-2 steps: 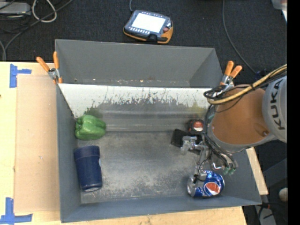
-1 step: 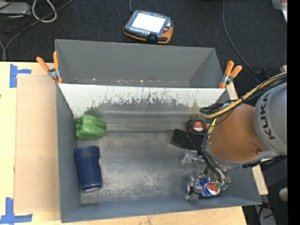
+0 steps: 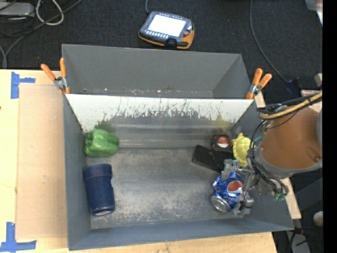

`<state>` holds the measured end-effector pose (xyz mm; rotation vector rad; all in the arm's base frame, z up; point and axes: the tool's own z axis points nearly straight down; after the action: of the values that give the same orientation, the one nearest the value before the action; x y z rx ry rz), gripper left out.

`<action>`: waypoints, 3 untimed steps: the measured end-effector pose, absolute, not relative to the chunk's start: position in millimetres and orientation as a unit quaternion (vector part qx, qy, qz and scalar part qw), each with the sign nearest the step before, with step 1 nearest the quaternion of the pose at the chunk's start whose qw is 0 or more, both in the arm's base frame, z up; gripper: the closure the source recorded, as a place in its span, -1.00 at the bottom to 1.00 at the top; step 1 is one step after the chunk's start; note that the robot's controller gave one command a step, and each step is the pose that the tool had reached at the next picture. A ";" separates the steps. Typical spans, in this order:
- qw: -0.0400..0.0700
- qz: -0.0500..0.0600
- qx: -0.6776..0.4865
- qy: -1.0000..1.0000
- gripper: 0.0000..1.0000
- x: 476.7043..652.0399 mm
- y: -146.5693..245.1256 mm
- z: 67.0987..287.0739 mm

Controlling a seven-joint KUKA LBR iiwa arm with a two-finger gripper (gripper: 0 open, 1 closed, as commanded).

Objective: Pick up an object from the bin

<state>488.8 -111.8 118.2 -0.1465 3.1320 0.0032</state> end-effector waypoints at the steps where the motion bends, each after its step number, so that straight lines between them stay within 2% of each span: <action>1: -0.003 0.002 0.041 0.999 -1.00 530.1 -84.4 82.6; 2: -0.003 0.001 0.042 0.999 1.00 529.0 -87.1 84.1; 3: -0.003 0.001 0.042 0.999 1.00 528.9 -87.0 84.3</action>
Offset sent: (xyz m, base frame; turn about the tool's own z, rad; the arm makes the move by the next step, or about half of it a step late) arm 0.0000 0.0000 0.0000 0.0000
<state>528.9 -87.0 84.3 0.1325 3.1455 0.0022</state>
